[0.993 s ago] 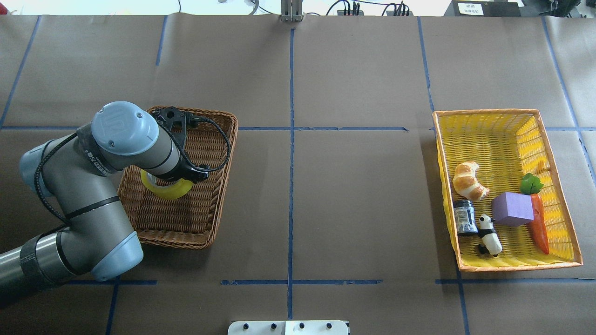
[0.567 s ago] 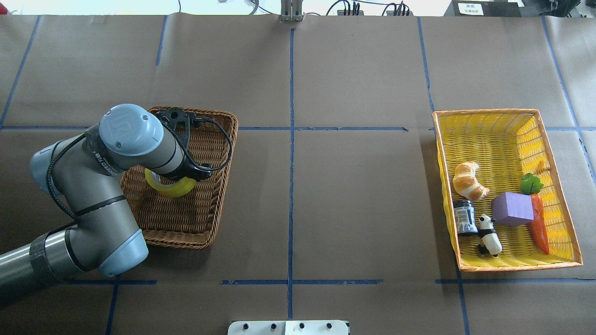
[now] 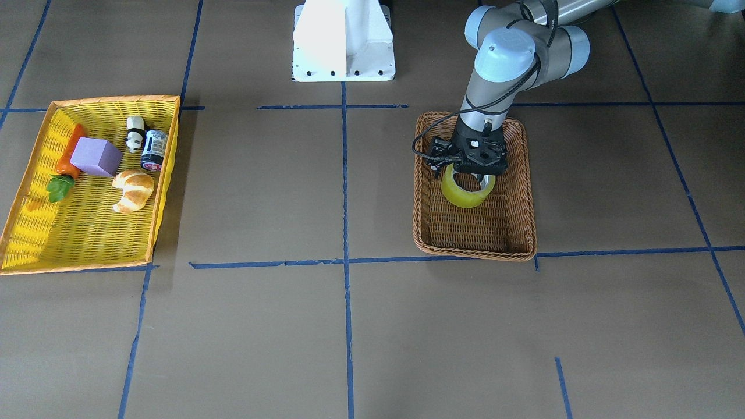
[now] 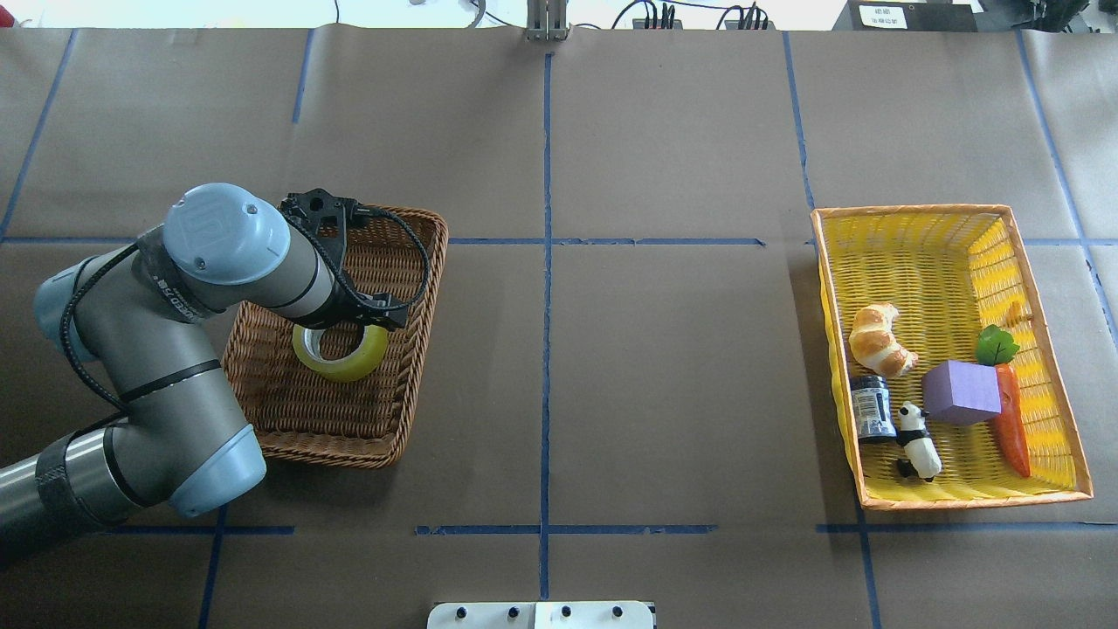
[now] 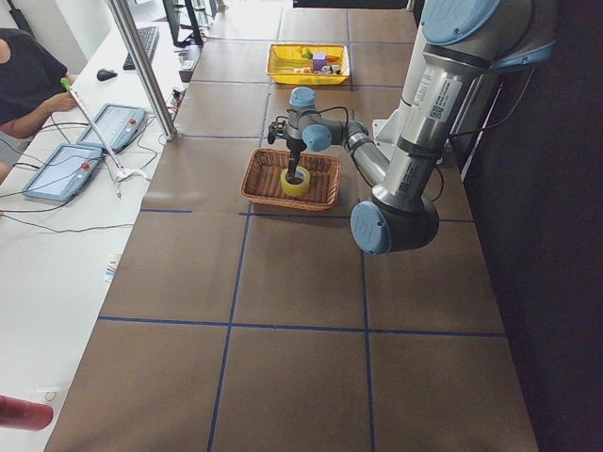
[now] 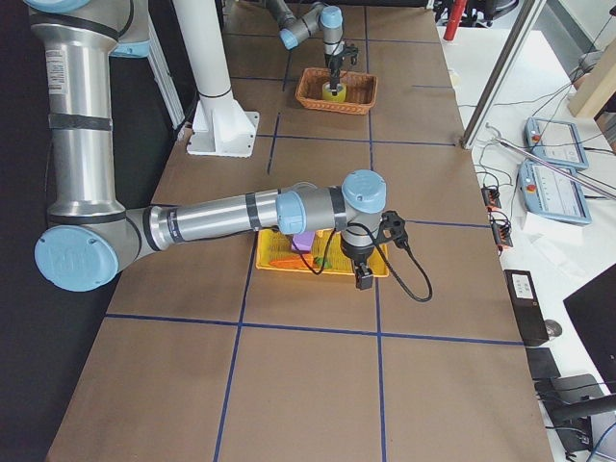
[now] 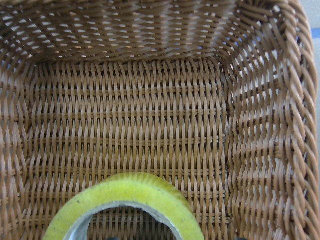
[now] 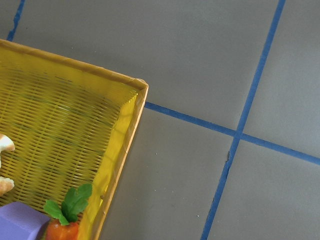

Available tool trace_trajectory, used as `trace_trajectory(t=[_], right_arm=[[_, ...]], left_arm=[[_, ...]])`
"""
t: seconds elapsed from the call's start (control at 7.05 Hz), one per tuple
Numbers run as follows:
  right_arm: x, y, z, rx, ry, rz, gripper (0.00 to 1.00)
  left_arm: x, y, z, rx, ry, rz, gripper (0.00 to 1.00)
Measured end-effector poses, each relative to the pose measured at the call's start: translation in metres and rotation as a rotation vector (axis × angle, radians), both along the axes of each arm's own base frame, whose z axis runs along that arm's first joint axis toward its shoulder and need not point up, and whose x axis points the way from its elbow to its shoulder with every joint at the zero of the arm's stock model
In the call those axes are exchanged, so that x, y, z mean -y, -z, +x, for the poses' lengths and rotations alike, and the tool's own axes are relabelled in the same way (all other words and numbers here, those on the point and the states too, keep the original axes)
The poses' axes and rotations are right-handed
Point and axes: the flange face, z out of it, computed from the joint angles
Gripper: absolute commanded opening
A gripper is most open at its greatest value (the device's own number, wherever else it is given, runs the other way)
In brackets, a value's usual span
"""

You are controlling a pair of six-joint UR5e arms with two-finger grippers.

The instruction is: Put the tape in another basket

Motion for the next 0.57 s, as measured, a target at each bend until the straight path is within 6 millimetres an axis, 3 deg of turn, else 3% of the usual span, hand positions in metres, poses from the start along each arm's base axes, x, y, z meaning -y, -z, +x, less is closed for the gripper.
trace_trajectory(t=[0.28, 0.43, 0.57], right_arm=[[-0.019, -0.025, 0.013, -0.003, -0.025, -0.052, 1.00], [-0.028, -0.044, 0.021, 0.002, -0.042, -0.092, 1.00], [-0.036, -0.062, 0.030, 0.021, -0.061, -0.128, 1.00]], left_arm=[[0.033, 0.006, -0.063, 0.009, -0.041, -0.019, 1.00], [0.054, 0.000, -0.106, -0.005, -0.074, -0.022, 1.00], [0.069, -0.019, -0.148, -0.014, -0.100, -0.026, 1.00]])
